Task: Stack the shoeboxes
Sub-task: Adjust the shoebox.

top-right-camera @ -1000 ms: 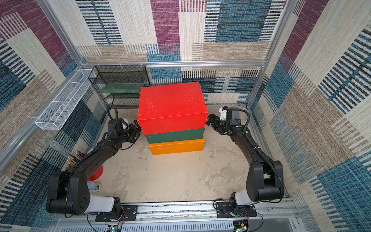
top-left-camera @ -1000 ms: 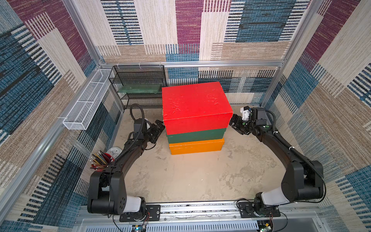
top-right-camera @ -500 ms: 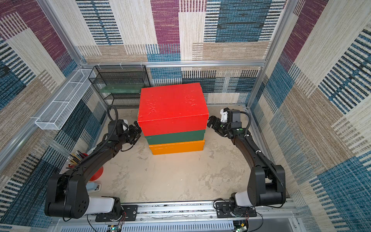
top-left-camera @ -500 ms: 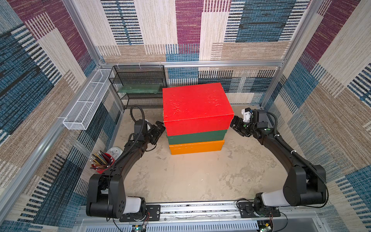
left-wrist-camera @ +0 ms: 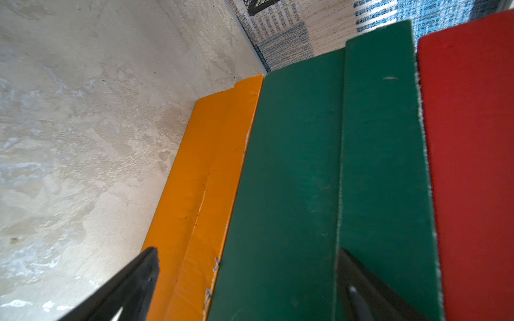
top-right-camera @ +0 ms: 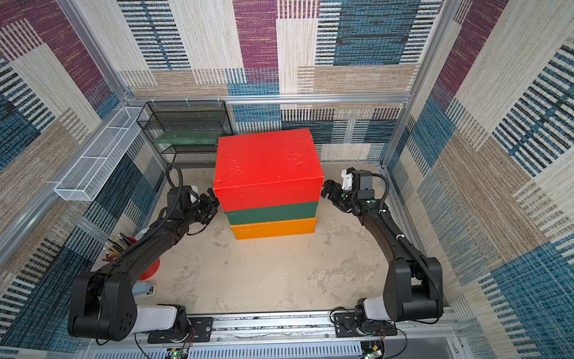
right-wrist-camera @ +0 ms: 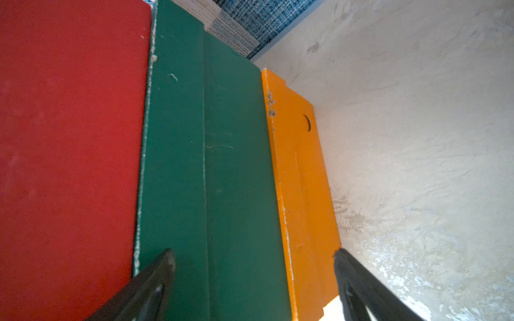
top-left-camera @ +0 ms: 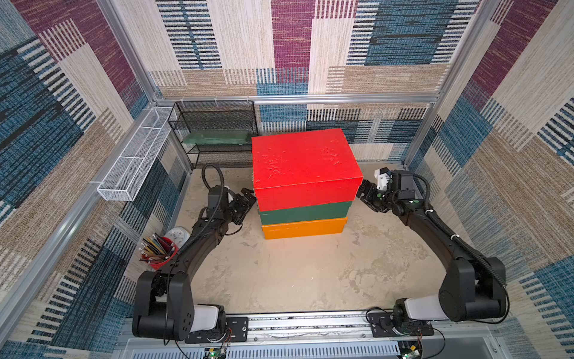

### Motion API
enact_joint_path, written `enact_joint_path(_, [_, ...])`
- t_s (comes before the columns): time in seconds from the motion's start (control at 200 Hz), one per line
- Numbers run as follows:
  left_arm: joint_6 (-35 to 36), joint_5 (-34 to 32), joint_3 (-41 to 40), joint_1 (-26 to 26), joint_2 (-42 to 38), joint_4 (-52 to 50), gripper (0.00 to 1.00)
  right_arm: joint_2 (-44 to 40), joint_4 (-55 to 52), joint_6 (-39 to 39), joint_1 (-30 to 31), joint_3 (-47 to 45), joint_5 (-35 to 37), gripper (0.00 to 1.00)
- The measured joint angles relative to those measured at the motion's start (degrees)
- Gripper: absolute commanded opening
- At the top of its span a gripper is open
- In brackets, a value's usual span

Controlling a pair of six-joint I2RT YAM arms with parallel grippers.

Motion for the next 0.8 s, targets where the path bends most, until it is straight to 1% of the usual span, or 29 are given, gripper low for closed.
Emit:
enact_joint_path(0.165, [0.24, -0.02, 0.02, -0.2, -0.26, -0.39, 1.0, -0.22, 0.09, -0.02, -0.63, -0.42, -0.15, 0.93])
enact_joint_path(0.566, [1.92, 1.01, 0.68, 0.33, -0.79, -2.93, 1.0, -2.01, 0.07, -0.57, -2.51, -2.75, -3.87, 0.96])
enact_joint_path(0.801, [1.92, 1.49, 0.68, 1.16, -0.55, -2.86, 1.0, 0.04, 0.7, -1.18, -2.27, -2.45, -5.57, 0.96])
